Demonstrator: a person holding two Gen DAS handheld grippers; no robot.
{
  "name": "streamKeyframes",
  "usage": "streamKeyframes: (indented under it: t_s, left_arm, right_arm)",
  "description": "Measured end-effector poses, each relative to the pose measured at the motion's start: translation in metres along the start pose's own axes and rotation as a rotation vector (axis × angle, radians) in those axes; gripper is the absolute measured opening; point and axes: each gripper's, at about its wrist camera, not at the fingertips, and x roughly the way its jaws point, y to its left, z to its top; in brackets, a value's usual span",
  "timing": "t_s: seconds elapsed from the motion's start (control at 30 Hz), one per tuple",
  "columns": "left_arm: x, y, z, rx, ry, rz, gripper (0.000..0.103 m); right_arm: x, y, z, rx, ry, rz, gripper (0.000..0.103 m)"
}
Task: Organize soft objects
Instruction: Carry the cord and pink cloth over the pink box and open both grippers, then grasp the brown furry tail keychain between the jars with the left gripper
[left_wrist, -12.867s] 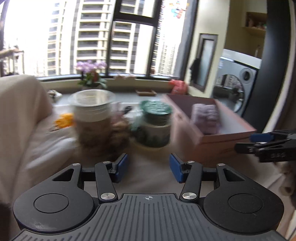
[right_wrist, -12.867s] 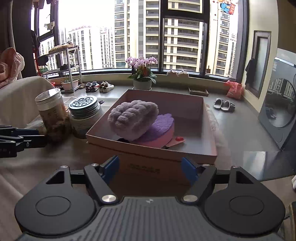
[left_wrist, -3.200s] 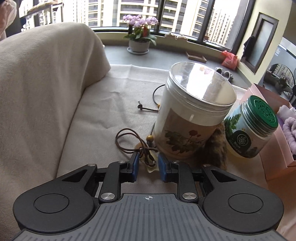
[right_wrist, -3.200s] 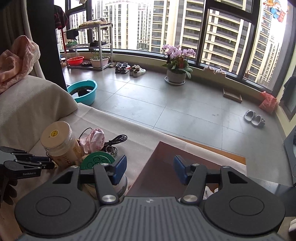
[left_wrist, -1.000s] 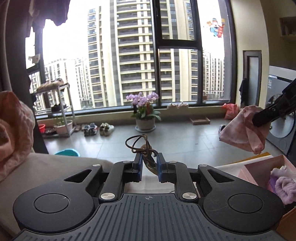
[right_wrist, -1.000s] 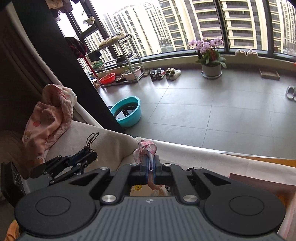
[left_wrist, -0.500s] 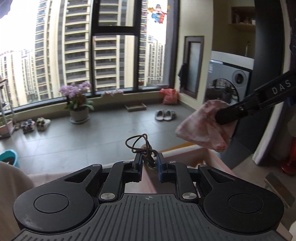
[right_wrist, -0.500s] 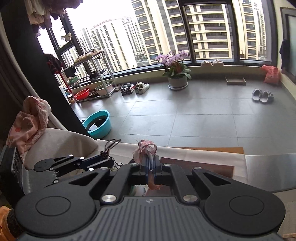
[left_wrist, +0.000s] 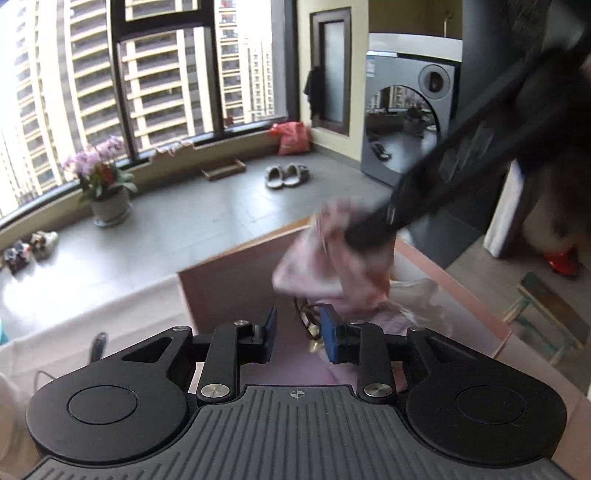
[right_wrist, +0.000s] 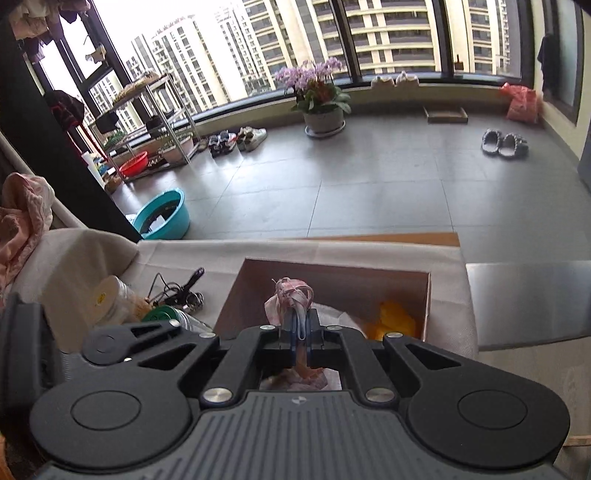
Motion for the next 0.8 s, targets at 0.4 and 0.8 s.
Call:
streamKeyframes:
  t_s: [0.4, 0.8]
  left_arm:
    - [-0.061, 0.033, -0.028, -0.18, -0.105, -0.044, 0.03]
    - [-0.105, 0.098, -0.059, -0.412, -0.222, 0.064, 0.03]
  right_arm:
    - [0.088, 0.011, -0.007, 0.005, 0.153, -0.035, 0.005]
    - [0.102, 0.032, 0.007, -0.002, 0.243, -0.06, 0.011]
